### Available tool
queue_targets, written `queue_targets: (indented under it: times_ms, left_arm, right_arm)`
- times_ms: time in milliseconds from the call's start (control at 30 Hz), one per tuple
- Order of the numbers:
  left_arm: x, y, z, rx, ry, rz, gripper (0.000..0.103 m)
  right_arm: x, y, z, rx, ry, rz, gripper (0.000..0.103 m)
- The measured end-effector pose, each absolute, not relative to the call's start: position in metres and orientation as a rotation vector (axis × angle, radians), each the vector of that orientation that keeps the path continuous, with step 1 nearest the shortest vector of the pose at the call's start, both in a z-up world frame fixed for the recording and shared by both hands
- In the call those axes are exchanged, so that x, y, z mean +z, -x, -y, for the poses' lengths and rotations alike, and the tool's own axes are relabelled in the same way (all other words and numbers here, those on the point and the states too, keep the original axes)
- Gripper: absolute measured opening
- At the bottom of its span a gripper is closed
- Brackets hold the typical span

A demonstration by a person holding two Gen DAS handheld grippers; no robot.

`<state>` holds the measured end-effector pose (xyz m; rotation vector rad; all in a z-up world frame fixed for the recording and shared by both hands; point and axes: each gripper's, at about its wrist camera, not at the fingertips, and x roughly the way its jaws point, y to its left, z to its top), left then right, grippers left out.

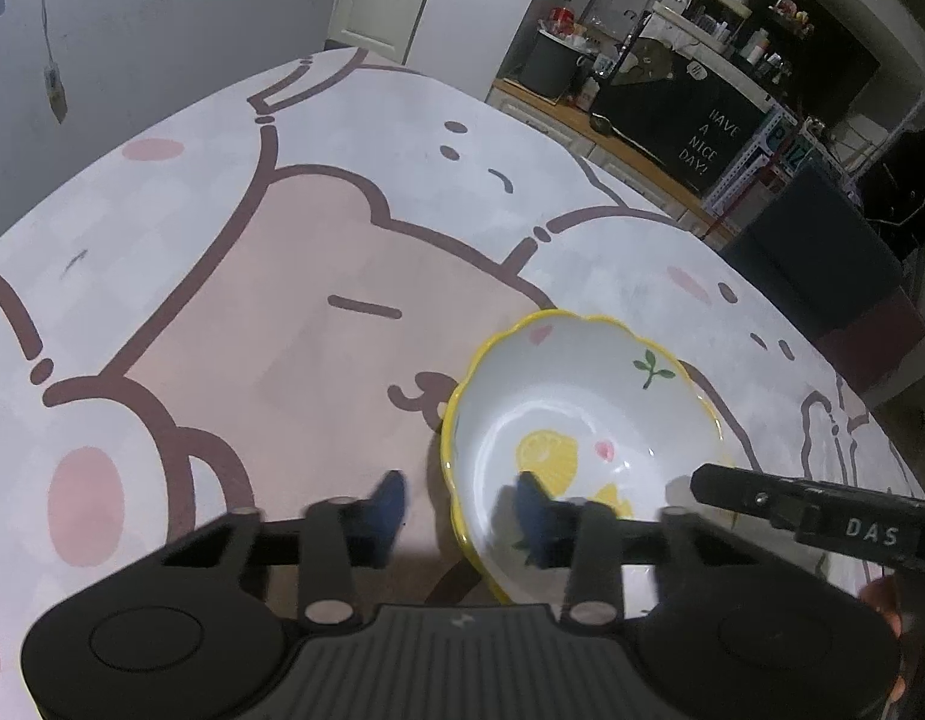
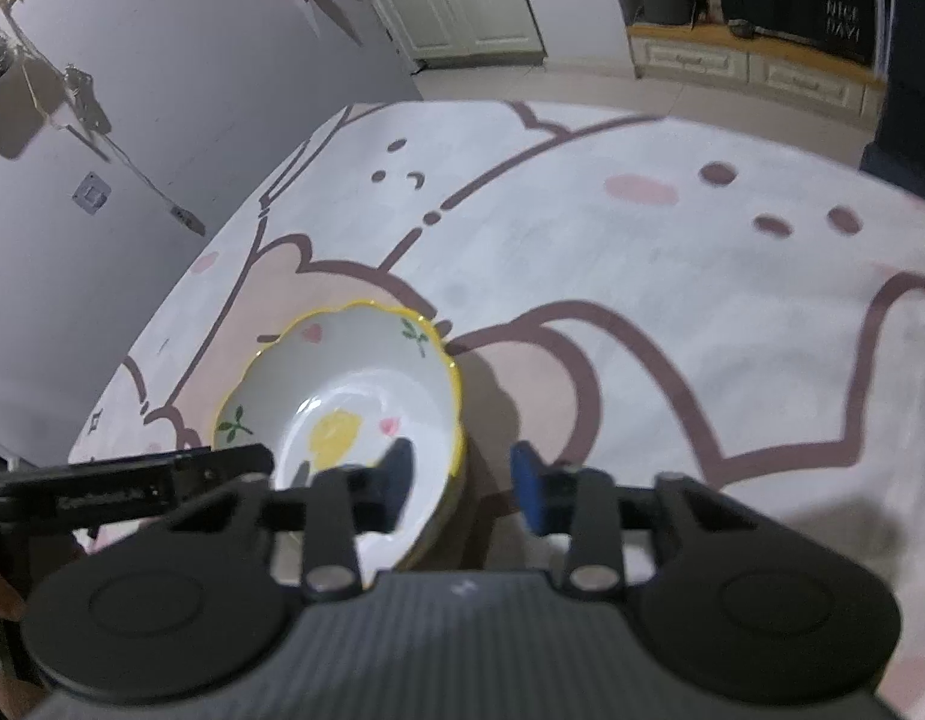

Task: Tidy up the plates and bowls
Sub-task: 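Move both grippers to the lemon bowl rim and close them on it, then lift the lemon bowl with both grippers toward the cream bowl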

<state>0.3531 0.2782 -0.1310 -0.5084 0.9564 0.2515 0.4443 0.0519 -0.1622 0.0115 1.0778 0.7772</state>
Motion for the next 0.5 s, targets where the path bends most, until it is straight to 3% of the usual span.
queue_targets:
  times_ms: [33, 100, 167, 500]
  left_arm:
    - [-0.1321, -0.3540, -0.2784, 0.254, 0.509, -0.959, 0.019]
    - [-0.1342, -0.3553, -0.2787, 0.253, 0.510, -0.966, 0.011]
    - [-0.1346, -0.3567, -0.2786, 0.250, 0.505, -0.970, 0.011]
    - [-0.1307, -0.3568, -0.2708, 0.269, 0.463, -0.992, 0.007]
  right_arm:
    - [-0.1648, -0.4438, -0.0533, 0.776, -0.009, -1.080, 0.033]
    - [-0.1671, -0.4429, -0.0550, 0.785, -0.006, -1.075, 0.022]
    - [-0.1684, -0.4416, -0.0549, 0.801, -0.009, -1.074, 0.013]
    - [-0.1717, -0.4354, -0.0632, 0.760, 0.024, -1.069, 0.012]
